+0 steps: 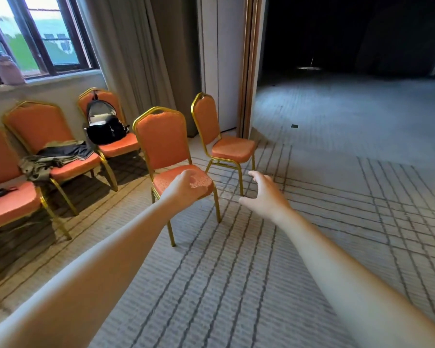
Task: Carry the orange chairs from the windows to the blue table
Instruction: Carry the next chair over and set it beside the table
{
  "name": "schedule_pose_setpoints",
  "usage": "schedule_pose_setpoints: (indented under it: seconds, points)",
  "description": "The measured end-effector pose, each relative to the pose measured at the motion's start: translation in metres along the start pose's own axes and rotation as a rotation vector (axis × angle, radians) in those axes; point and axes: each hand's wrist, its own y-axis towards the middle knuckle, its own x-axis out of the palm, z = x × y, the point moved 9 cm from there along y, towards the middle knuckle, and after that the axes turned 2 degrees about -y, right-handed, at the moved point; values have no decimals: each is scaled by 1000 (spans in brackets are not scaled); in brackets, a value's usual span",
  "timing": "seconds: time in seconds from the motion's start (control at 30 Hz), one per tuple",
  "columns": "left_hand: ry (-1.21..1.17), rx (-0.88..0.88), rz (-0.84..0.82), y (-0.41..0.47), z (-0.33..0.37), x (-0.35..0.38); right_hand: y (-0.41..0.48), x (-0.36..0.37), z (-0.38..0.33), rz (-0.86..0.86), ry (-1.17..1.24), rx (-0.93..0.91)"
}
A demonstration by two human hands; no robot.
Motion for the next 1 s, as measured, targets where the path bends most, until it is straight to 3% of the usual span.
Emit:
schedule_pose_setpoints:
  seconds: [0.3,0.67,1.0]
  points:
    - [3,-116,68,191,-8,35,222,22,42,-132,-37,-29]
    - [-71,-249,29,434,-73,85,487,107,86,-316,-79,-18]
    - [-109,-382,74,591,-118,87,677,162,95,-481,-157,-88]
